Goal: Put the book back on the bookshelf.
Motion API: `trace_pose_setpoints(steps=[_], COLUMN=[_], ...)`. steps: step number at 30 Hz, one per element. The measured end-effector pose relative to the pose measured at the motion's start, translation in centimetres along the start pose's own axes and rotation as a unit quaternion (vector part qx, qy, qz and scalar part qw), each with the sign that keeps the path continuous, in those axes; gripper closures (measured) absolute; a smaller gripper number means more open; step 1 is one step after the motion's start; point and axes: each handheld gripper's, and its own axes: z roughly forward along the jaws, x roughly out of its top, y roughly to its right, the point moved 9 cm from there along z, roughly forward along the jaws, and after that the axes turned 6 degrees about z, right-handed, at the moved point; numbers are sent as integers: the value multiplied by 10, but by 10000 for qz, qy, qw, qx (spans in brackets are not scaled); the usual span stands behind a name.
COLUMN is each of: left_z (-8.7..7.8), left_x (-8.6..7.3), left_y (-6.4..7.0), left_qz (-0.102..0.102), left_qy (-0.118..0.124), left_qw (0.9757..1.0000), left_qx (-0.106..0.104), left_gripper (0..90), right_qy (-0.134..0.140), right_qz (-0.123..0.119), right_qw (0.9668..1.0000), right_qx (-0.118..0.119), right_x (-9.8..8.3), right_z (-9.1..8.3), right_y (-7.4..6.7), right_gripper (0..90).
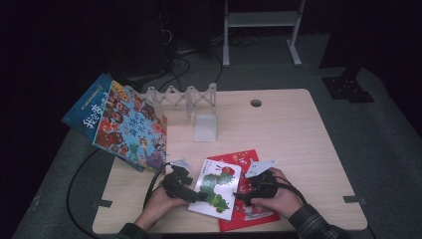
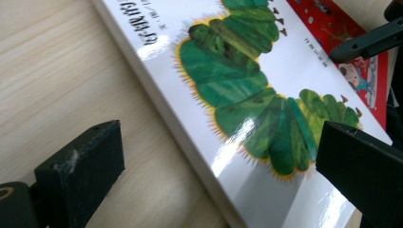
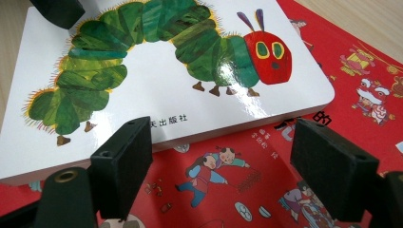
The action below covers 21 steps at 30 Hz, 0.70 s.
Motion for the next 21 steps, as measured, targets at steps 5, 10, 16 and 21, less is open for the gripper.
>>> trace_pose_setpoints(steps=[5,10,16,21], left_z=[7,9,14,19], left_x=[5,7,13,22], left_y=[7,7,6,3], left_qz=[47,13,18,-33], left_qy=[27,69,69,108], left_qw=[9998,9998,9997,9995], left_qx=[-203,-198,-216,-284], left_gripper=[15,0,0,0], right_qy=[-9,-90,-155,-135], right_qz=[-1,-25,-140,-195], right_qw=[10000,9999,9997,9996], right_qx=[36,81,117,178], right_x=[-1,-5,-9,-8], right_z=[0,0,0,2], right_y=[0,0,-1,-1], right_gripper=[205,202,182,135])
